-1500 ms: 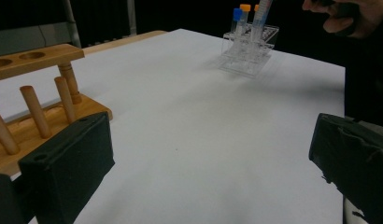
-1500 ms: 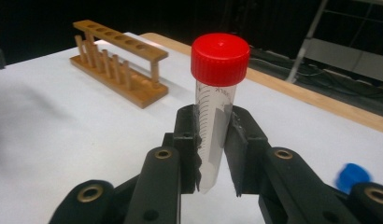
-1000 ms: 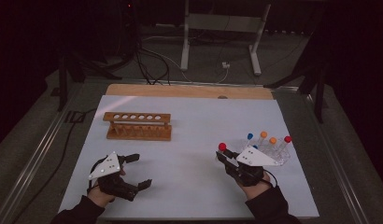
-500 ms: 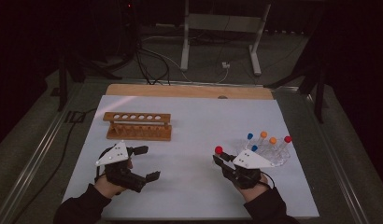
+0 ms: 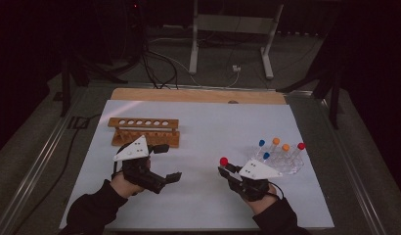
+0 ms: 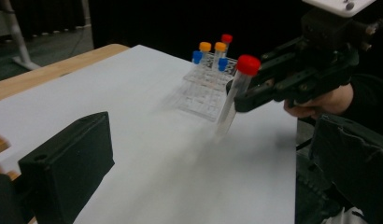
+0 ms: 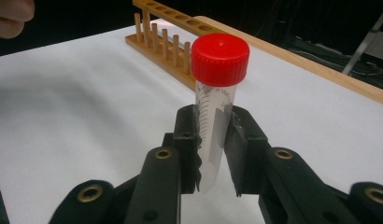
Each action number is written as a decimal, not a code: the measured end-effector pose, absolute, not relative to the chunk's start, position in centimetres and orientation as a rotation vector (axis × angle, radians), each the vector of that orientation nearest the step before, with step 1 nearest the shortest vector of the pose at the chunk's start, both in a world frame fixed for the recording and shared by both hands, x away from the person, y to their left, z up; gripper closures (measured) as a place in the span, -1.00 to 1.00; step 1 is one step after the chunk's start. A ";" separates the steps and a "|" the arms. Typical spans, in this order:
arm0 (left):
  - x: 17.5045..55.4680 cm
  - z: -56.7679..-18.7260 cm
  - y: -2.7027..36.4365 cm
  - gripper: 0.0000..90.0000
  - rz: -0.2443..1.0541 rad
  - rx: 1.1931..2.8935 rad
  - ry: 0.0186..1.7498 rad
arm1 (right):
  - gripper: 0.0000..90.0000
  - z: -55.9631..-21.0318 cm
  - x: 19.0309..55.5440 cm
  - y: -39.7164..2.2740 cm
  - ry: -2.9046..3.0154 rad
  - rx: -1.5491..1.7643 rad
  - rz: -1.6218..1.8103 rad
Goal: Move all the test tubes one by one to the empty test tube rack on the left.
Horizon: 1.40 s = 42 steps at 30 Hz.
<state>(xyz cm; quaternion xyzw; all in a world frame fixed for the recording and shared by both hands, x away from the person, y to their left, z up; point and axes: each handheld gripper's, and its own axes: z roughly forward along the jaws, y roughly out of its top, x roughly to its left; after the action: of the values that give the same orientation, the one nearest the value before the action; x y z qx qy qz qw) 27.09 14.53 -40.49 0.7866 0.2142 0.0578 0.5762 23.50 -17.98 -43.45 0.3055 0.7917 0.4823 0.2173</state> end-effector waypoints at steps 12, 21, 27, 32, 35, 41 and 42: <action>27.7 -40.2 11.0 -0.89 0.063 1.850 0.411 | 0.66 -43.5 23.2 -17.1 2.237 0.800 1.352; 27.7 -40.0 8.8 -0.63 0.050 1.867 0.356 | 0.66 -43.4 22.8 -16.4 2.266 0.765 1.365; 27.6 -40.2 7.2 -0.33 0.084 1.905 0.318 | 0.66 -43.4 22.7 -16.2 2.274 0.750 1.372; 27.7 -40.4 6.5 -0.05 0.089 1.921 0.296 | 0.66 -43.4 22.7 -16.2 2.279 0.755 1.375; 27.7 -40.5 6.1 0.08 0.099 1.930 0.286 | 0.66 -43.4 22.7 -16.2 2.280 0.750 1.373; 27.7 -40.4 5.6 0.37 0.100 1.933 0.267 | 0.66 -43.3 22.8 -16.2 2.282 0.750 1.375; 27.7 -40.4 5.5 0.40 0.102 1.931 0.262 | 0.66 -43.3 22.7 -16.2 2.283 0.755 1.374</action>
<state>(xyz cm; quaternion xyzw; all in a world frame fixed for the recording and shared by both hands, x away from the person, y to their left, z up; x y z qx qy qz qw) 27.66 5.54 -40.35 0.8195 0.1112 0.0434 0.5606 22.74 -16.24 -43.35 0.2678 0.8101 0.4876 0.1851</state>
